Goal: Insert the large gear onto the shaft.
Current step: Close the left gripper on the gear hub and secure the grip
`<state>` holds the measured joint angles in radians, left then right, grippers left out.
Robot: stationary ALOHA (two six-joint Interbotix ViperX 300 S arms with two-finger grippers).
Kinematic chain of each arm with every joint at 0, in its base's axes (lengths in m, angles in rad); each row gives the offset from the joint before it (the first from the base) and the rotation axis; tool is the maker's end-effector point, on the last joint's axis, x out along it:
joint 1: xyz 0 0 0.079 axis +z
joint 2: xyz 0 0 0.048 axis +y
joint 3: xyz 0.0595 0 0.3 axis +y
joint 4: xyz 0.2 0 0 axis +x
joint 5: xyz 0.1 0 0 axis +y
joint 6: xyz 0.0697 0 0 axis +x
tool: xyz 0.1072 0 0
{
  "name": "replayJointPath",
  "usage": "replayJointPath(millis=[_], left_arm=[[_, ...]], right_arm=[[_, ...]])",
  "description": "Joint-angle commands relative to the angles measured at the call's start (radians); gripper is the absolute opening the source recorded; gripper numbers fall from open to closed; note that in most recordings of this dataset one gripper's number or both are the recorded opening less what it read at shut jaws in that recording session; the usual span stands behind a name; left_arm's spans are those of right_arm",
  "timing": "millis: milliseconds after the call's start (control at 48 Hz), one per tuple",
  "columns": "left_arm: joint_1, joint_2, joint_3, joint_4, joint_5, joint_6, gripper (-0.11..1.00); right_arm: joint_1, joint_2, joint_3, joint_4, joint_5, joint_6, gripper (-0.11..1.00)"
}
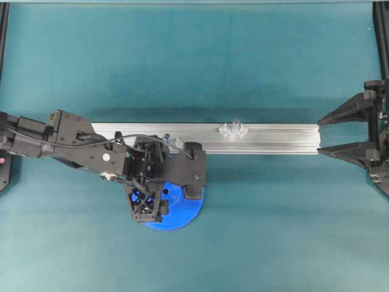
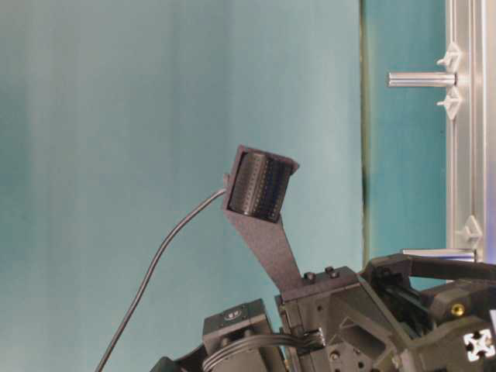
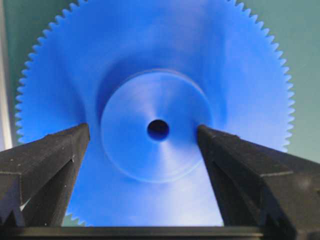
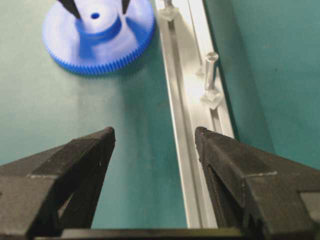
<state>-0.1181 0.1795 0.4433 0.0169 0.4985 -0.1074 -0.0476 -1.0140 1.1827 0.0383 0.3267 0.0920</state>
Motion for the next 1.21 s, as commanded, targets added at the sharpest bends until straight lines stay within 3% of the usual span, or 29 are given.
replayJointPath(millis=[0,1188], left_arm=[[-0.002,0.002,-0.023,0.002,-0.006,-0.003,0.93],[-0.026,0.014,-0.023,0.003,0.057,-0.005,0.93]], right_arm=[[-0.003,0.005,-0.008,-0.002,-0.006,0.008,0.75],[-0.003,-0.015,0.003,0.002,-0.009,0.009,0.75]])
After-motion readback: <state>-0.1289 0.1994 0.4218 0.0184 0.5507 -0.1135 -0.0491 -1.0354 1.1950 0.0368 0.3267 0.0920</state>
